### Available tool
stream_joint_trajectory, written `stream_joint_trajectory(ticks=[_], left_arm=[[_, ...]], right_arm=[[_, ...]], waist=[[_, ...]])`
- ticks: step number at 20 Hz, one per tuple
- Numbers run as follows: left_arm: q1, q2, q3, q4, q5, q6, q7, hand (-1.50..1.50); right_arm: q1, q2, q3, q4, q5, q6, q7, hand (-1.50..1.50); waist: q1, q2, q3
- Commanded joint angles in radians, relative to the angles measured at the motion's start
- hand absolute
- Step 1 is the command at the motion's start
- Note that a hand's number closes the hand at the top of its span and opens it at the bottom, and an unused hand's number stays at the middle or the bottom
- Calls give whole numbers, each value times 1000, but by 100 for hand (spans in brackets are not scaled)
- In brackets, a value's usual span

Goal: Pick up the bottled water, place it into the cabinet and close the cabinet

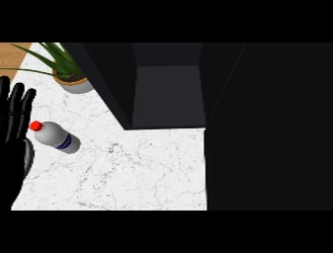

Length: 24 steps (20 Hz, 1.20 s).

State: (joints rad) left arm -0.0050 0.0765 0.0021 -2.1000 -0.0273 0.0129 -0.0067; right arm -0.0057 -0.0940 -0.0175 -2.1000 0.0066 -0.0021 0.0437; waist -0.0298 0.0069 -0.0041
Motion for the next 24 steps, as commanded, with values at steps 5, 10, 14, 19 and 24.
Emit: stream_joint_trajectory(ticks=[5, 10, 14, 19, 24], left_arm=[[-147, -58, 24, 82, -221, 214, 105, -150], [-114, -76, -99, 57, -35, 371, 302, -150], [-123, -76, -211, 27, -120, 490, 354, -150], [-256, -76, -286, -26, -285, 590, 576, -150], [-137, -76, -367, -147, -347, 576, 632, -150]], right_arm=[[219, 5, 33, -182, -30, 55, -13, -150], [221, 10, 101, -192, -221, 132, 135, -150], [363, -14, 103, -364, -293, 163, 196, -150], [321, -55, -7, -432, -389, 141, 308, -150], [362, -35, -45, -394, -422, 185, 250, -150]], waist=[[10, -10, 5], [19, -11, 5], [17, -11, 5], [20, -10, 5], [27, -11, 5]])
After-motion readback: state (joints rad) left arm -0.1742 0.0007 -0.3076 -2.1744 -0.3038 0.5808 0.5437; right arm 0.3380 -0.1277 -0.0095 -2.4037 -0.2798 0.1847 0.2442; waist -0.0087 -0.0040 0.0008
